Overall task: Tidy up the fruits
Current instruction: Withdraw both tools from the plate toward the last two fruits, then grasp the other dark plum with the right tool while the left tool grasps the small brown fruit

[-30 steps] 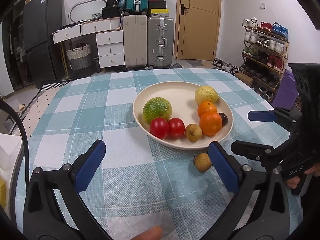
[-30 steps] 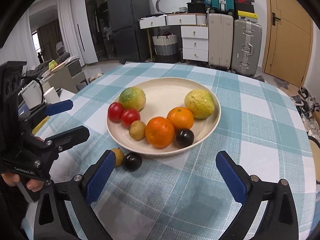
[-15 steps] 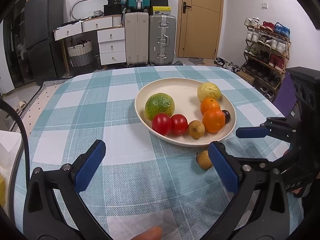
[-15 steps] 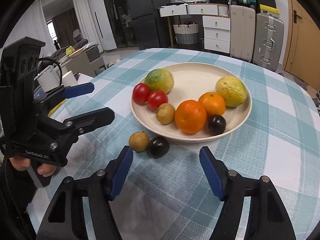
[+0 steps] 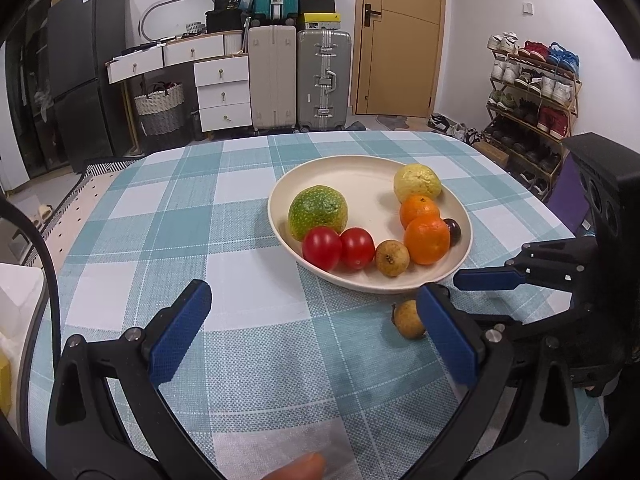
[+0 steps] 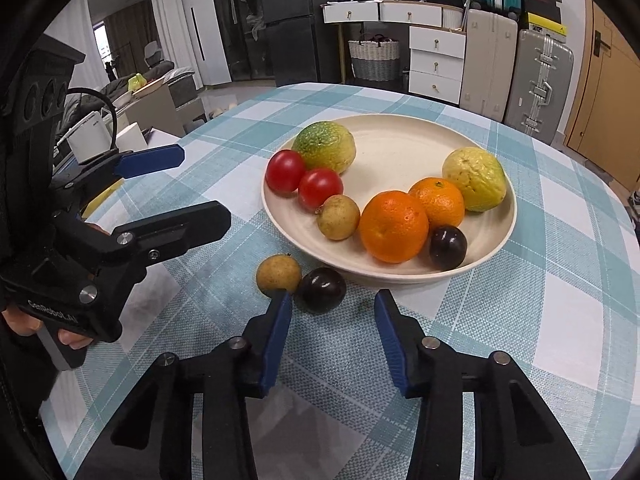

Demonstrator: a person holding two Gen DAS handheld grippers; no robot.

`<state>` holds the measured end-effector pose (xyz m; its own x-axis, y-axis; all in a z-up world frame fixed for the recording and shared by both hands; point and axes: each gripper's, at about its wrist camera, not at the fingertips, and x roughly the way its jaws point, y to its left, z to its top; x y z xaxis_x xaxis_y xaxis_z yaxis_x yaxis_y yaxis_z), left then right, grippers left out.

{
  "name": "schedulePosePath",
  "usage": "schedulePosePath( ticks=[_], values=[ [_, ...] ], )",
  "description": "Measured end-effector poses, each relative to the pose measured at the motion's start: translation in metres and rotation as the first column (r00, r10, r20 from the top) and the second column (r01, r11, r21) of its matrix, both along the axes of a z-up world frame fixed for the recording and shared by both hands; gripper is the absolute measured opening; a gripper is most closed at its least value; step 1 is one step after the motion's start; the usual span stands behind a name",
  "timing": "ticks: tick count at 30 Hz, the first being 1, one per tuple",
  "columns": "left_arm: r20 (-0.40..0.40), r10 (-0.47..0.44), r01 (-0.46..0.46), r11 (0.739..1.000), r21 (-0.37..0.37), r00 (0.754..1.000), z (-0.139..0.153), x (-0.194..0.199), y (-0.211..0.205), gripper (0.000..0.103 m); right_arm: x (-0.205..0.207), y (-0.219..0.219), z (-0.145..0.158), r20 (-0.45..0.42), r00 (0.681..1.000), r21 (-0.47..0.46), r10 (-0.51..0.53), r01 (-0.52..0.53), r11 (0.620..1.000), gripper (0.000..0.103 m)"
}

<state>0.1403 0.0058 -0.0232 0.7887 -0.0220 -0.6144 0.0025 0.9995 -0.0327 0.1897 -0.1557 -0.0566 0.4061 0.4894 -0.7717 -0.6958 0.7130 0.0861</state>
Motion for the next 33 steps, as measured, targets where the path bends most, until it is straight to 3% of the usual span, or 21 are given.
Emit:
schedulePosePath(
  ticks=[20,33],
  values=[
    [-0.003,0.002,-0.002,1.0,-0.001,1.0,0.0,0.001,0.002,0.102,0.0,0.016,-0.003,0.014,1.0,-0.042,0.024,-0.024,0.999,0.026],
    [-0.002,0.002,-0.002,1.0,0.0,1.0,-0.001,0.002,0.003,0.102,-0.004,0.007,0.005,0.036,0.999,0.004,0.035,-0.035,0.999,0.026]
  ],
)
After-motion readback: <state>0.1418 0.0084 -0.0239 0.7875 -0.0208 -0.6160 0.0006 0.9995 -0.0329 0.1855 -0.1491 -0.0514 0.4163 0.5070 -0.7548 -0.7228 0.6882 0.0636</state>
